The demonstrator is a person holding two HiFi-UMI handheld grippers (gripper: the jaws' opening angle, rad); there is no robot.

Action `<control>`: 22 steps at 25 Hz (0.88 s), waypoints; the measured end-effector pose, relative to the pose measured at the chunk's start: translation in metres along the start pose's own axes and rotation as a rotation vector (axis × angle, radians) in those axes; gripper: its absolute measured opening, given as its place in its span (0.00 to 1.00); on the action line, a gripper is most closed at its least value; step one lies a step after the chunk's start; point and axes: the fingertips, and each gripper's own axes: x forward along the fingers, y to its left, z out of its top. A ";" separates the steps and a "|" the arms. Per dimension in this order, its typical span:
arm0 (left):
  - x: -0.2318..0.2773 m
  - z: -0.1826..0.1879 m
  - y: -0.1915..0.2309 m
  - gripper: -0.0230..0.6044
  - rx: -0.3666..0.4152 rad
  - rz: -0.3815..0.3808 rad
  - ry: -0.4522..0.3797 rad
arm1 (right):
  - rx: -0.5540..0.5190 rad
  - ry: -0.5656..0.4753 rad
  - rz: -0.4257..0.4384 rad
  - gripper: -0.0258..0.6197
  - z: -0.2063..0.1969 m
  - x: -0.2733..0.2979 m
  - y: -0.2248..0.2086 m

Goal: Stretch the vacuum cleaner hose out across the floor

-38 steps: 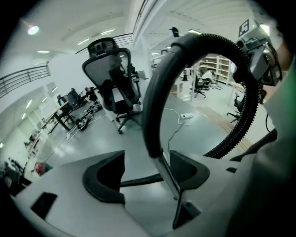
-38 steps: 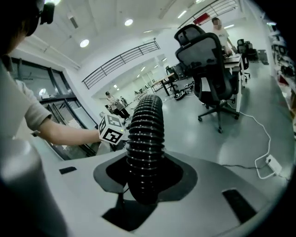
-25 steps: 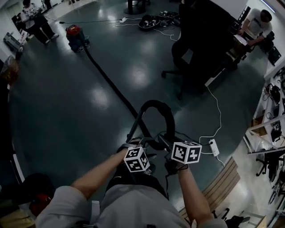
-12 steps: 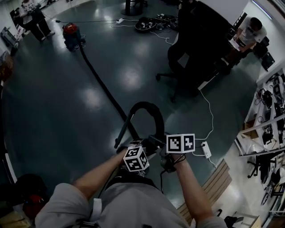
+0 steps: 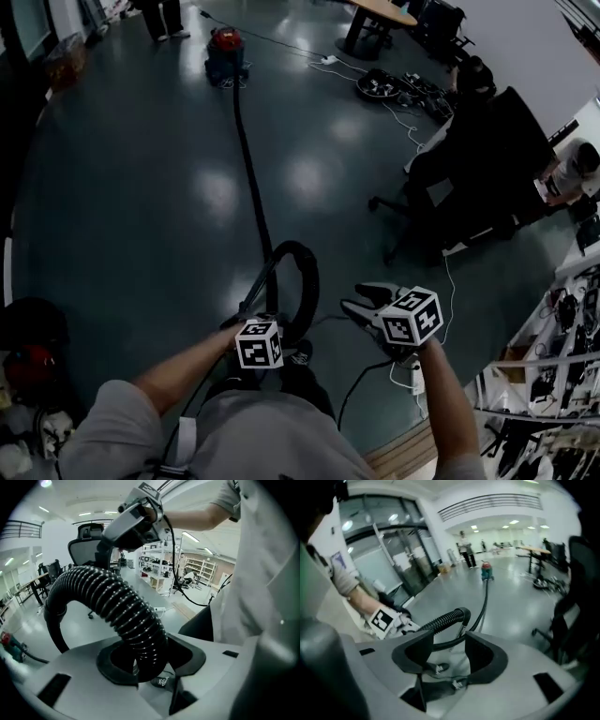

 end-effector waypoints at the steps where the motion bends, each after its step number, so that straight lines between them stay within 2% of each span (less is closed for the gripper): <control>1: -0.004 -0.003 0.003 0.32 -0.023 0.007 0.006 | -0.159 0.045 0.028 0.34 0.009 0.014 -0.007; 3: -0.011 -0.005 0.010 0.32 -0.055 0.024 0.029 | -0.483 0.108 0.092 0.34 0.021 0.044 -0.022; 5: -0.017 -0.006 0.015 0.32 -0.064 0.032 0.064 | -0.751 0.137 0.166 0.34 0.031 0.071 -0.036; 8: -0.030 -0.015 0.017 0.32 -0.079 0.058 0.124 | -1.052 0.162 0.246 0.34 0.050 0.113 -0.058; 9: -0.037 -0.021 0.017 0.32 -0.090 0.071 0.143 | -1.137 0.171 0.269 0.37 0.058 0.130 -0.062; 12: -0.057 -0.040 0.012 0.32 -0.127 0.108 0.192 | -1.343 0.187 0.379 0.43 0.081 0.178 -0.058; 18: -0.078 -0.057 0.016 0.32 -0.212 0.130 0.210 | -1.623 0.194 0.713 0.46 0.078 0.248 -0.002; 22: -0.081 -0.062 0.016 0.32 -0.255 0.117 0.203 | -1.884 0.147 0.809 0.47 0.067 0.283 0.013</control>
